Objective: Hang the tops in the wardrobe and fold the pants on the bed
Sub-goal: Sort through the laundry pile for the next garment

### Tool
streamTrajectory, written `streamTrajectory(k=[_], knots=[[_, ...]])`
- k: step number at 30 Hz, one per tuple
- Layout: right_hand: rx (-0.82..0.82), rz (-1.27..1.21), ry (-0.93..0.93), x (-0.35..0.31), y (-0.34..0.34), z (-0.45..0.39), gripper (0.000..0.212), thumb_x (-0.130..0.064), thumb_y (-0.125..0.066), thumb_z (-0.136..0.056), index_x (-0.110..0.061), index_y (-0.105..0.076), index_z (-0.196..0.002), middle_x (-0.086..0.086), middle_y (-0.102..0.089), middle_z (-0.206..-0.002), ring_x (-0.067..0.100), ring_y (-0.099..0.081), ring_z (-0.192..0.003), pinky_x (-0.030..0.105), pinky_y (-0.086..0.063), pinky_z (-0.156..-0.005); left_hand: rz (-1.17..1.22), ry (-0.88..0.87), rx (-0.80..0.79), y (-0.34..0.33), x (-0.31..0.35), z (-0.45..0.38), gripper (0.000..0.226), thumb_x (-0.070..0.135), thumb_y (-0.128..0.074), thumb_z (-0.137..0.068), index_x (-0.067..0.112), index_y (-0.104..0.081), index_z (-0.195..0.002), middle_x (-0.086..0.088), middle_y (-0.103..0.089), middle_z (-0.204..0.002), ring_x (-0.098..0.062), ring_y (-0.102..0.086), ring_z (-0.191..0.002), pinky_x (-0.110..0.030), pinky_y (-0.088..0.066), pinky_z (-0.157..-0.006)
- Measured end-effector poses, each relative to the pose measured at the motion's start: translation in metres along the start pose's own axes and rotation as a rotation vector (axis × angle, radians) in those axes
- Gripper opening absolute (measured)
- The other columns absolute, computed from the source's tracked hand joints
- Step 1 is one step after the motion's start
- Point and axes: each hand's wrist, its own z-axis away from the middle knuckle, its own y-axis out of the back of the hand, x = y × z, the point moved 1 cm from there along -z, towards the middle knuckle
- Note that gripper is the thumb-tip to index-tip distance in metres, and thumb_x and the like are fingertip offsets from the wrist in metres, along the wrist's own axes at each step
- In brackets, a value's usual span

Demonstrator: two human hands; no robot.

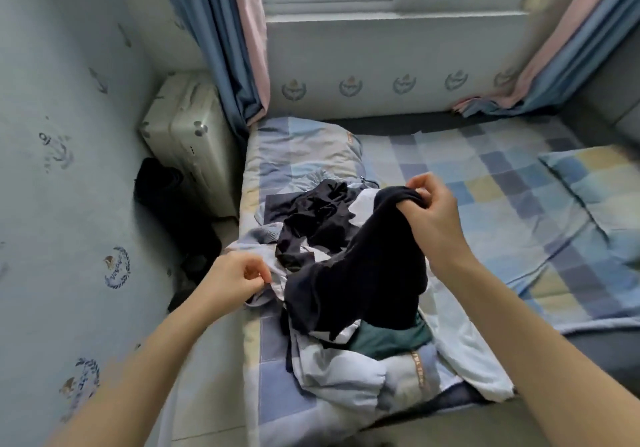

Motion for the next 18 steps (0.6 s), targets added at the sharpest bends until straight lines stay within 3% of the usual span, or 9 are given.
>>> streamTrajectory(k=[4, 7, 9, 11, 13, 14, 16, 18], knots=[[-0.015, 0.033, 0.02, -0.007, 0.02, 0.021, 0.018, -0.007, -0.06, -0.085, -0.023, -0.053, -0.081, -0.007, -0.061, -0.068, 0.009, -0.052, -0.062, 0.024, -0.042, -0.06, 0.097, 0.023, -0.248, -0.052, 0.025, -0.002, 0.028, 0.022, -0.075, -0.08, 0.039, -0.063, -0.098, 0.009, -0.063, -0.085, 0.001, -0.055, -0.062, -0.023, -0.05, -0.069], [-0.059, 0.027, 0.047, -0.015, 0.042, 0.037, 0.015, -0.008, -0.063, -0.084, -0.022, -0.06, -0.08, -0.011, -0.065, -0.07, 0.001, -0.059, -0.065, 0.018, -0.045, -0.063, 0.257, -0.026, -0.331, -0.104, 0.063, -0.009, 0.056, 0.024, -0.077, -0.081, 0.04, -0.048, -0.126, 0.007, -0.054, -0.115, -0.009, -0.064, -0.078, -0.022, -0.053, -0.069], [-0.112, 0.016, 0.067, -0.02, 0.061, 0.046, 0.008, -0.013, -0.065, -0.081, -0.021, -0.064, -0.08, -0.014, -0.065, -0.07, -0.002, -0.06, -0.067, 0.015, -0.046, -0.064, 0.322, -0.072, -0.358, -0.134, 0.088, -0.017, 0.07, 0.024, -0.078, -0.079, 0.037, -0.041, -0.136, 0.007, -0.049, -0.121, -0.009, -0.064, -0.087, -0.019, -0.053, -0.069], [-0.112, 0.017, 0.071, -0.023, 0.089, 0.055, 0.007, -0.019, -0.062, -0.075, -0.025, -0.065, -0.079, -0.015, -0.066, -0.067, -0.001, -0.062, -0.067, 0.015, -0.047, -0.062, 0.204, -0.158, -0.337, -0.162, 0.113, -0.024, 0.064, 0.026, -0.078, -0.076, 0.031, -0.048, -0.132, 0.007, -0.049, -0.115, -0.008, -0.058, -0.1, -0.02, -0.046, -0.083], [-0.053, 0.01, 0.076, -0.023, 0.127, 0.063, 0.012, -0.019, -0.06, -0.073, -0.028, -0.066, -0.078, -0.013, -0.067, -0.066, 0.002, -0.062, -0.066, 0.014, -0.046, -0.06, 0.07, -0.188, -0.25, -0.182, 0.132, -0.026, 0.037, 0.024, -0.076, -0.079, 0.025, -0.061, -0.113, 0.009, -0.05, -0.103, -0.014, -0.056, -0.102, -0.02, -0.036, -0.08], [-0.004, 0.01, 0.082, -0.021, 0.148, 0.067, 0.014, -0.017, -0.06, -0.074, -0.029, -0.067, -0.078, -0.012, -0.067, -0.066, 0.002, -0.062, -0.066, 0.013, -0.045, -0.06, 0.038, -0.192, -0.208, -0.188, 0.136, -0.026, 0.019, 0.024, -0.075, -0.081, 0.027, -0.064, -0.096, 0.011, -0.052, -0.091, -0.017, -0.058, -0.096, -0.021, -0.033, -0.073], [0.132, 0.051, 0.093, -0.013, 0.201, 0.076, 0.017, -0.012, -0.063, -0.078, -0.028, -0.066, -0.078, -0.012, -0.067, -0.068, 0.001, -0.062, -0.067, 0.012, -0.045, -0.061, 0.039, -0.175, -0.163, -0.193, 0.143, -0.025, 0.025, 0.028, -0.077, -0.079, 0.035, -0.056, -0.067, 0.013, -0.053, -0.07, -0.011, -0.058, -0.075, -0.021, -0.031, -0.06], [0.298, 0.119, 0.085, 0.002, 0.265, 0.091, 0.024, -0.005, -0.065, -0.08, -0.029, -0.065, -0.077, -0.016, -0.068, -0.069, -0.001, -0.062, -0.068, 0.011, -0.046, -0.063, 0.125, -0.153, -0.254, -0.196, 0.16, -0.026, 0.024, 0.033, -0.082, -0.075, 0.035, -0.062, -0.062, 0.014, -0.057, -0.06, 0.001, -0.053, -0.06, -0.015, -0.035, -0.056]])
